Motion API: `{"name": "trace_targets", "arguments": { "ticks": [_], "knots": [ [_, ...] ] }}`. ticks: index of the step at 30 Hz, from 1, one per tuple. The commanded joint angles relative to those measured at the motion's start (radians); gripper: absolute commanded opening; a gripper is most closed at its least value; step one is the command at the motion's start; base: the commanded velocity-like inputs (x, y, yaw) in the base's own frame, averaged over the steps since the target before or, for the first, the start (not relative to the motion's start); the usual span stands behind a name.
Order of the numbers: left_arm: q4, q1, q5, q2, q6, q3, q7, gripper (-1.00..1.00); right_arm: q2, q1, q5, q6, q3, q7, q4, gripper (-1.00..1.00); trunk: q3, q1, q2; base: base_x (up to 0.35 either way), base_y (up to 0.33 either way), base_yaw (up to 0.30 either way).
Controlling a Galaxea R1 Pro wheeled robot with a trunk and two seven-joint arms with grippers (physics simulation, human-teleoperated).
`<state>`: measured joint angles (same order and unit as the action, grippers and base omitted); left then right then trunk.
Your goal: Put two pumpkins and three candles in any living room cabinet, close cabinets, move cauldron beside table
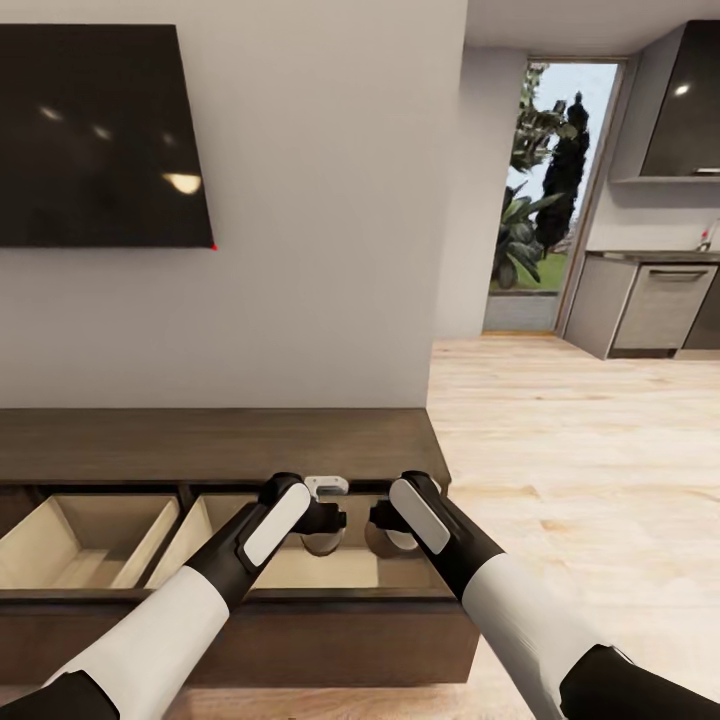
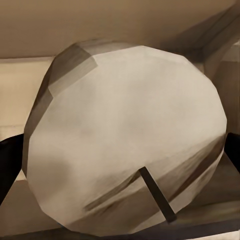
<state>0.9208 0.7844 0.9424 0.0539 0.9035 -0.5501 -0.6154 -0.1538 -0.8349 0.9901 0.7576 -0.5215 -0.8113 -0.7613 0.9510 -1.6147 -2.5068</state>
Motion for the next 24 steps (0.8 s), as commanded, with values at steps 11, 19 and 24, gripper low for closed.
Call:
{"name": "trace_targets", "arguments": {
  "ticks": [11,19,24],
  "knots": [
    [0.001,0.001,0.010,0.000,0.000,-0.002,-0.010,-1.00,0.000,-0.001,0.009,0.000,-0.004,-0.011,-0.001,-1.00,0.044,-0.005,-0.003,0.000,0.000,0.000],
    [0.001,0.001,0.010,-0.001,0.000,-0.002,-0.010,-1.00,0.000,-0.001,-0.044,-0.002,-0.005,-0.011,-0.001,-1.00,0.051,-0.006,-0.004,0.000,0.000,0.000],
    [0.002,0.001,0.010,-0.001,0.000,-0.002,-0.010,-1.00,0.000,-0.001,-0.051,-0.003,-0.005,-0.011,-0.001,-1.00,0.051,-0.006,-0.004,0.014,0.000,0.000]
  ]
}}
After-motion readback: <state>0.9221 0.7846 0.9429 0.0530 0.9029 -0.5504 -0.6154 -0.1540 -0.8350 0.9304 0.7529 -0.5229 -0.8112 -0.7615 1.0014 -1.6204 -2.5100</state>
